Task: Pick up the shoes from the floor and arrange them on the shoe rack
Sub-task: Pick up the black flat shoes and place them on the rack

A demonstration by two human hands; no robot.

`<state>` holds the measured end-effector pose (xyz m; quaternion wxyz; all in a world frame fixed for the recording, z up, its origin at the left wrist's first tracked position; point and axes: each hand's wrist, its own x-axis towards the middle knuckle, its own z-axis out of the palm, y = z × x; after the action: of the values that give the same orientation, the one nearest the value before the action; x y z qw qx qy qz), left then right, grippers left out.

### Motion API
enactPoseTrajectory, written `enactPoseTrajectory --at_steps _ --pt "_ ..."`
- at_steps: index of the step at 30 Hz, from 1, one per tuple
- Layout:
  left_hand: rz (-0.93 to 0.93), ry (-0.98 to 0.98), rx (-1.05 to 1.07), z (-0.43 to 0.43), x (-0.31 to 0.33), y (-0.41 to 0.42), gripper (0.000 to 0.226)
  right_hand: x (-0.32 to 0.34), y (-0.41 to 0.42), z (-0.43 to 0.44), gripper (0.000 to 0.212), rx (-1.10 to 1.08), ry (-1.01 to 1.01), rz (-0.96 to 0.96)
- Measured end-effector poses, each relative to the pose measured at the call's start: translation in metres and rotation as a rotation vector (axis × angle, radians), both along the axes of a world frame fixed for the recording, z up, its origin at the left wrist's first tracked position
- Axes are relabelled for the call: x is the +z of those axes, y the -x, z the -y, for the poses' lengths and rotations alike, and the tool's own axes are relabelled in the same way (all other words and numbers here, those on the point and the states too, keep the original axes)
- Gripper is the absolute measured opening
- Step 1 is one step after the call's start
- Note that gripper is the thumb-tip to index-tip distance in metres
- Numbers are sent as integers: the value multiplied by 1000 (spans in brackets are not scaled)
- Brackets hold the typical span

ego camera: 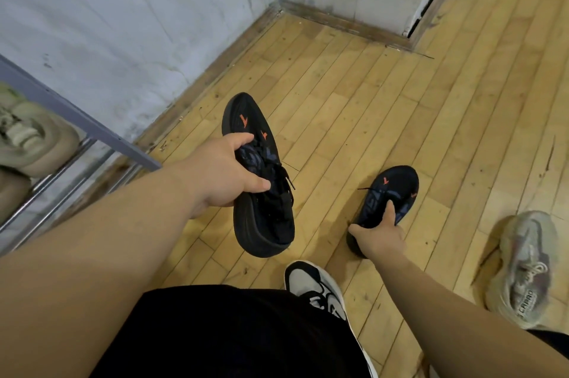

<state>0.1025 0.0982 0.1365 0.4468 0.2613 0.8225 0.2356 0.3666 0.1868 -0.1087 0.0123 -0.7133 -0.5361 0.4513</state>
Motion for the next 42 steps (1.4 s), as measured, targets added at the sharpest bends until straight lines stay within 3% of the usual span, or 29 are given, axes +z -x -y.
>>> enactPoseTrajectory --at_steps 3,5,9,13,17,22,26,33,42 --pt "-6 -8 28 5 1 5 95 31 0 0 110 -158 15 -310" --pt "-12 -12 52 10 5 7 96 63 7 2 108 -138 14 -507" --pt "-83 -30 74 23 25 6 103 150 39 3 100 113 -130 -818" --pt "-114 -191 139 41 60 -2 105 242 74 11 111 378 -248 -972" --pt "-128 -554 277 72 113 -18 96 313 97 33 106 534 -331 -1034" --pt "-390 -854 358 141 183 -40 77 403 111 80 96 785 -431 -1096" --pt "-420 -1023 406 213 227 -44 71 463 134 135 111 991 -484 -1135" --pt "-570 -1109 501 343 257 -46 65 511 180 245 121 1380 -404 -1213" --pt "-578 -937 554 424 222 -32 94 471 191 312 134 1560 -133 -1141"
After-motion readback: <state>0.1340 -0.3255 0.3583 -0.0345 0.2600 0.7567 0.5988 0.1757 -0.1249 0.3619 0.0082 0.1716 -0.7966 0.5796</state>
